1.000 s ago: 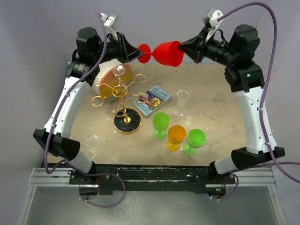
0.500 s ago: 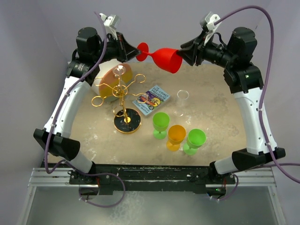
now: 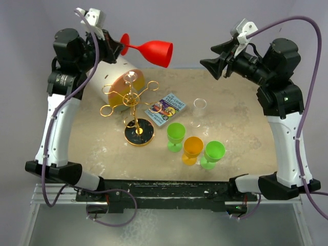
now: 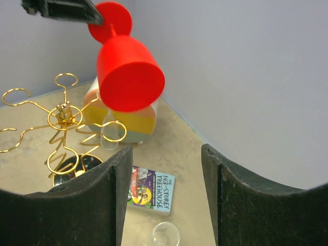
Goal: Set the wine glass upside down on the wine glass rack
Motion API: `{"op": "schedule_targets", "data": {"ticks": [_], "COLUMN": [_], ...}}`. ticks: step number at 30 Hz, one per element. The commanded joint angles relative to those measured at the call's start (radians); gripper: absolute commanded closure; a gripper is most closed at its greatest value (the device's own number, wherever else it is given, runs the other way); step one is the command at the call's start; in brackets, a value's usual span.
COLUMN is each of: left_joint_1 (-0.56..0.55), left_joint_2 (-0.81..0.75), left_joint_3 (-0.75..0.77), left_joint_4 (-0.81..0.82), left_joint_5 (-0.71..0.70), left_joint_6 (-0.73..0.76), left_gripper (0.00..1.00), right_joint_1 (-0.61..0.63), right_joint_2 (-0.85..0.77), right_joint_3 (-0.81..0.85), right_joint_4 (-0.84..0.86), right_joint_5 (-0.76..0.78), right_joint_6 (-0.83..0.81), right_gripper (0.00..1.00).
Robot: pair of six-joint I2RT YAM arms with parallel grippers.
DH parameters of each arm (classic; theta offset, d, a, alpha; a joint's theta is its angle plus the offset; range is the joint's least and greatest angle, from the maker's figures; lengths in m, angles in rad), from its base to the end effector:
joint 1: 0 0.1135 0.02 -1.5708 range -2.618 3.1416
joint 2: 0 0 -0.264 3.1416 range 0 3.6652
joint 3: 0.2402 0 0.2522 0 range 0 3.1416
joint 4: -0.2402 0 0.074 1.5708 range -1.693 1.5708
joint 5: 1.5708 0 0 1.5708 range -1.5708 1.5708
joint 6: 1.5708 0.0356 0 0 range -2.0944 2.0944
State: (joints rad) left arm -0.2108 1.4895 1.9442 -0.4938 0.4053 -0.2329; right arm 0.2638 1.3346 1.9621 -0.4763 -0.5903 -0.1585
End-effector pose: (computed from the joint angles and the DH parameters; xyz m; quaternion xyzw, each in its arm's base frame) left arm 0.2894 -0.0763 0.5339 0.1317 0.7075 -0.2909 0.6304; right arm 0.2108 0.0775 0.5782 -0.3464 0.5634 0.2275 0.7147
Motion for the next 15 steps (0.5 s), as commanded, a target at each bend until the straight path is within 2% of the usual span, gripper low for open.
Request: {"op": "schedule_targets", "data": {"ticks": [1,5,10,15], "left_joint_1": [0.036,0.064,0.126,0.159], "left_joint_2": [-0.102,-0.149,-0.192,-0.234], "left_joint_3": [0.064,0.066,0.045,-0.021], "left_joint_4": [-0.026,-0.037,-0.016,0.013], "left_joint_5": [-0.244,-0.410,-0.581,-0.708], "left_joint_6": [0.219,0.382,0.567,0.783], "left_gripper": [1.00,1.00,1.00,1.00], "right_joint_1": [0.006,0.006,0.005,0.005], "right_joint_2": [-0.026,-0.034,-0.046,-0.042], "right_joint_3": [-0.018,-0.030,-0.046,-0.068], "right_joint_4": [-0.004,-0.019,-0.034,-0.039], "right_joint_5": [0.053,0.109,0.184,0.205], "right_joint_6": [-0.048,-0.080,-0.116,-0.132], "right_gripper": [0.40,0.38,0.26,0.24]}}
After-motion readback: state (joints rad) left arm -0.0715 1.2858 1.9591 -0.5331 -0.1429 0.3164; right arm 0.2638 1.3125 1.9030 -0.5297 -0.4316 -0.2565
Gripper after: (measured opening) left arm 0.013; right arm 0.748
